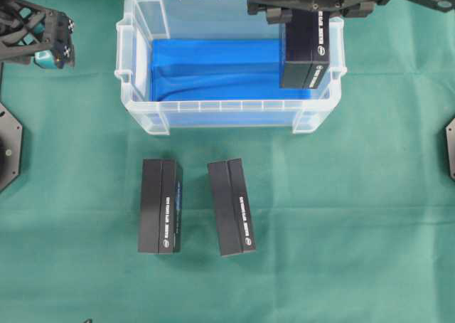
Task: Take out the box from the case.
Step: 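Lift the right black box up out of the case, then carry the box forward to the right of the middle box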
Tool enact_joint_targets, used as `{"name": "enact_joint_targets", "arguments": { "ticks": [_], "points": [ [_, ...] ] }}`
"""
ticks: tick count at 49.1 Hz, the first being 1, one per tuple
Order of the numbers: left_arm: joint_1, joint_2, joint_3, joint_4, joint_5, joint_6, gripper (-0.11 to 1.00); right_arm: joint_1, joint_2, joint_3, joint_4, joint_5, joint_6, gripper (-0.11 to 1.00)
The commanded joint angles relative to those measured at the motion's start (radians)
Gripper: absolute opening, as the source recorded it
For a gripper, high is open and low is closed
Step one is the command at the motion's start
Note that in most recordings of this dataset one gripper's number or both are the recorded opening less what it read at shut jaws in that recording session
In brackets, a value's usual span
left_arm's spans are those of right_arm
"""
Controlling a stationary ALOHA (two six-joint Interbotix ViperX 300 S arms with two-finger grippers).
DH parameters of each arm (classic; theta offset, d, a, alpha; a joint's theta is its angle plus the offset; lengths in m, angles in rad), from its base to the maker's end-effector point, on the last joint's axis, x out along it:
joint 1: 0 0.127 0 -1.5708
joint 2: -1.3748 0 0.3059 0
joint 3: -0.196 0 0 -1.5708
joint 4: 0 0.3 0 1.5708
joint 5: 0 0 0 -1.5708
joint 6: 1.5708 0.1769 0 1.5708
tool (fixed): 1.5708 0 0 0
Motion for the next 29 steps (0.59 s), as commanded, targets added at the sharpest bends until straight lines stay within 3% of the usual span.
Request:
{"name": "enact_joint_targets", "arguments": {
  "ticks": [1,11,29],
  "points": [
    [-0.003,-0.006,-0.009,0.003,-0.005,0.002,0.98,0.015,-0.040,-0.028,-0.005,0.002,-0.002,0.66],
    [-0.002,-0.006,-0.009,0.003,-0.005,0.002,0.98,0.063,-0.040,-0.028,-0.006,0.005,0.017,0.66],
    [-0.003,-0.006,-0.009,0.003,-0.002,0.002,0.98,0.244,-0.037,-0.028,-0.032,0.038,0.156,0.66]
  ]
}}
